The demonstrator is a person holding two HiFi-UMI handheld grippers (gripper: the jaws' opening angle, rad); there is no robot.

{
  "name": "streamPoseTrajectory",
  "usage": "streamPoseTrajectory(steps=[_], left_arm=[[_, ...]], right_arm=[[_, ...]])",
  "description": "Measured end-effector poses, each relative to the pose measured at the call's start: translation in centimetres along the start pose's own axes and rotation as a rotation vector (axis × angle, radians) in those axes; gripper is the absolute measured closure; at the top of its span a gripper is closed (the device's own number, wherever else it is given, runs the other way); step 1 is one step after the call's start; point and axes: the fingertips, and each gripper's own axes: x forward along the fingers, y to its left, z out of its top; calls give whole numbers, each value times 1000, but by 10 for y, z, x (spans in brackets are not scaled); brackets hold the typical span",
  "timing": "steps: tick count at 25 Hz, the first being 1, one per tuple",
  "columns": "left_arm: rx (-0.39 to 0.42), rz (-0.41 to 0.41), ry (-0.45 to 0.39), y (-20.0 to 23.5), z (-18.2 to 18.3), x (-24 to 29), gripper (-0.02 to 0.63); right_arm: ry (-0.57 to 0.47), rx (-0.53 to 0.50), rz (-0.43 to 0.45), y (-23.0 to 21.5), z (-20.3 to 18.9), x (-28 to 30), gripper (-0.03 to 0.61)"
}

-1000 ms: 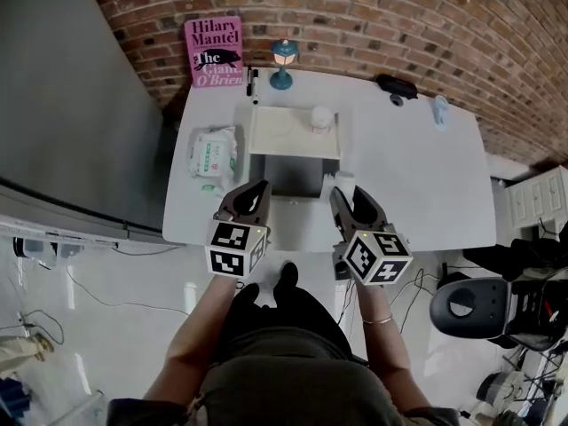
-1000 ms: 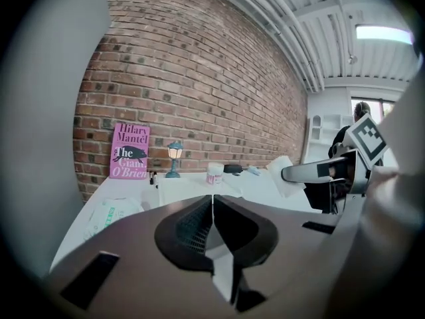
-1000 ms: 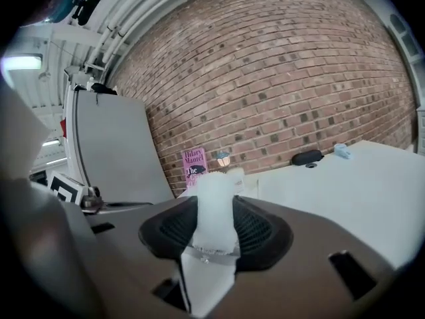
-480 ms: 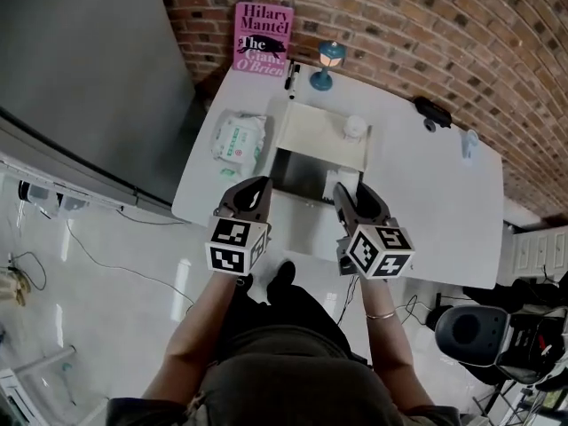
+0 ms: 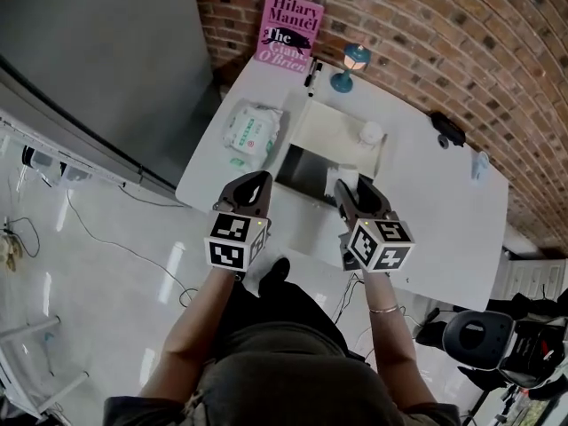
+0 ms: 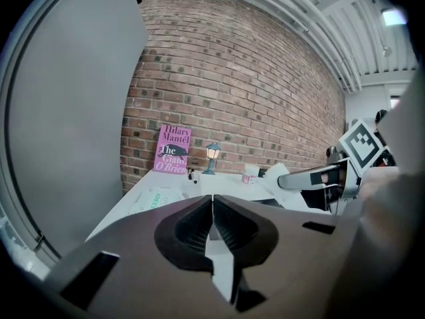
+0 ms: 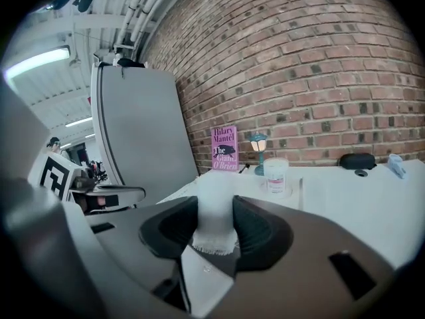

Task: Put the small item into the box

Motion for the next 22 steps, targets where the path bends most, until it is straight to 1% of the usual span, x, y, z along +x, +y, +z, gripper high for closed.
streamPoseTrajectory(steps=[12,18,22], left_arm=[[-31,90,0,23,-7,-20,588],[-48,121,1,32,-10,-28,588],[-58,135,-5,35,-11,-30,588]], right_arm=[[110,-132,83,10,-12,29,413],[178,-201,131,16,-21,41,413],[212,-260,142,18,-25,48,413]])
